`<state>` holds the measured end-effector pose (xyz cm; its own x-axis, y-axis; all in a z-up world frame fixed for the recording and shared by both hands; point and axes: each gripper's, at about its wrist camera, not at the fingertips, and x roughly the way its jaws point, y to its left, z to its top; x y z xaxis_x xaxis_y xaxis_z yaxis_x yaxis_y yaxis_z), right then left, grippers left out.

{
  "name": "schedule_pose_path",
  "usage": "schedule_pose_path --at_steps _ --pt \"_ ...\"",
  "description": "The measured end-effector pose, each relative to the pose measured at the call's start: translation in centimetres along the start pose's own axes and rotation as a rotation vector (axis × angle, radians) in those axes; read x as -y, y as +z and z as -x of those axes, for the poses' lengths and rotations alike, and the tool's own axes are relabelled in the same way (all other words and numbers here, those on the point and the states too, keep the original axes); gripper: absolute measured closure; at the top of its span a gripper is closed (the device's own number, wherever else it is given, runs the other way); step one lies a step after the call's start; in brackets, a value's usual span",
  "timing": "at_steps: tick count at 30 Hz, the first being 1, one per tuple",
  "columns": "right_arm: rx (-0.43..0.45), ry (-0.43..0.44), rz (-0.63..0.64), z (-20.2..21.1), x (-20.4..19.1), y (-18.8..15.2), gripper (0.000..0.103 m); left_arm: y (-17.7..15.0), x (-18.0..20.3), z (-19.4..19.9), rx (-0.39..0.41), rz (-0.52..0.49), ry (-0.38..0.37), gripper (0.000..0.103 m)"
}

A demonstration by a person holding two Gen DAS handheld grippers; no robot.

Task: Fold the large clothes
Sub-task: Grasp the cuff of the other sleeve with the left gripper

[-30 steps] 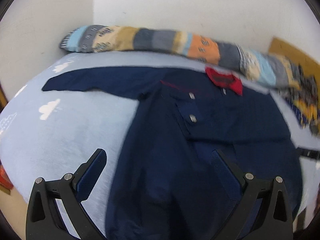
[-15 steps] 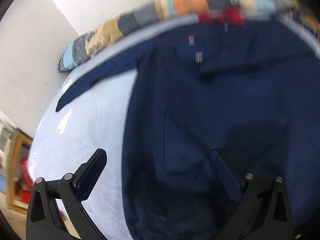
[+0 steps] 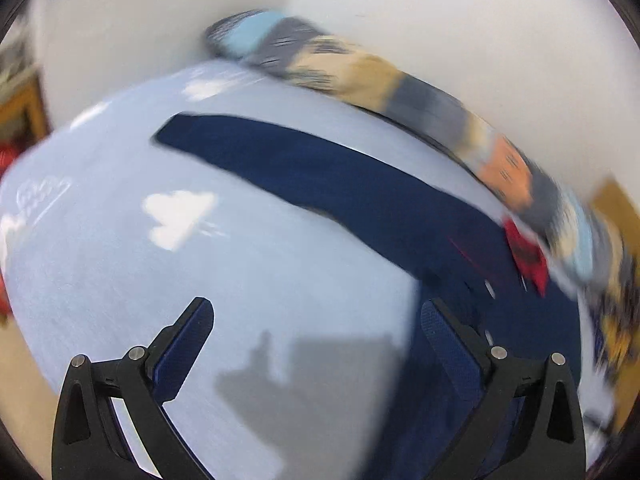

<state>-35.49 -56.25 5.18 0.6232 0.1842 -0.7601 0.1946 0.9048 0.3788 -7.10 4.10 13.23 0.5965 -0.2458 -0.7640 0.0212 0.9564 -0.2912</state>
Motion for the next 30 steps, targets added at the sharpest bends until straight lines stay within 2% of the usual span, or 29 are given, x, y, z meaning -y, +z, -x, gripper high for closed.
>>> schedule_pose_path --at_steps 2,4,5,6,8,13,15,17,20,22,26,30 --pt "-0.002 0.005 0.014 -0.1 -0.6 0.1 0.014 2.4 -3.2 -1.2 -0.006 0.083 0.006 0.002" --pt "-0.012 0.015 0.026 -0.5 -1.1 0.1 0.014 5.0 -6.9 -2.6 -0.004 0.175 0.001 0.015" --pt "-0.018 0.019 0.033 -0.7 -1.4 0.1 0.014 6.0 -8.3 -3.3 -0.005 0.218 -0.002 0.029" --pt "-0.025 0.021 0.041 -0.9 -1.7 0.0 0.014 7.3 -10.1 -4.4 -0.011 0.273 -0.010 0.038" --pt "-0.040 0.025 0.057 -1.4 -2.2 -0.1 0.014 9.0 -12.5 -6.0 -0.015 0.335 -0.027 0.038" --pt "-0.054 0.009 0.075 -2.7 -3.1 0.3 0.014 12.5 -17.2 -11.2 0.002 0.522 -0.126 0.038" --pt "-0.065 0.004 0.073 -3.3 -3.1 0.5 0.014 13.1 -18.9 -13.8 0.001 0.616 -0.185 0.038" --pt "-0.076 -0.001 0.063 -3.9 -3.0 0.6 0.014 13.3 -19.9 -15.5 0.008 0.678 -0.212 0.039" --pt "-0.083 -0.001 0.051 -4.6 -2.9 0.9 0.014 13.8 -21.3 -17.7 0.050 0.741 -0.276 0.044" --pt "-0.082 -0.001 0.046 -5.0 -2.9 1.1 0.014 14.1 -22.1 -19.1 0.063 0.776 -0.284 0.046" --pt "-0.078 -0.027 0.061 -5.7 -3.1 1.4 0.014 14.2 -23.4 -21.7 0.098 0.816 -0.302 0.065" --pt "-0.063 -0.068 0.097 -6.1 -3.3 1.8 0.014 15.4 -24.0 -23.9 0.167 0.843 -0.358 0.073"
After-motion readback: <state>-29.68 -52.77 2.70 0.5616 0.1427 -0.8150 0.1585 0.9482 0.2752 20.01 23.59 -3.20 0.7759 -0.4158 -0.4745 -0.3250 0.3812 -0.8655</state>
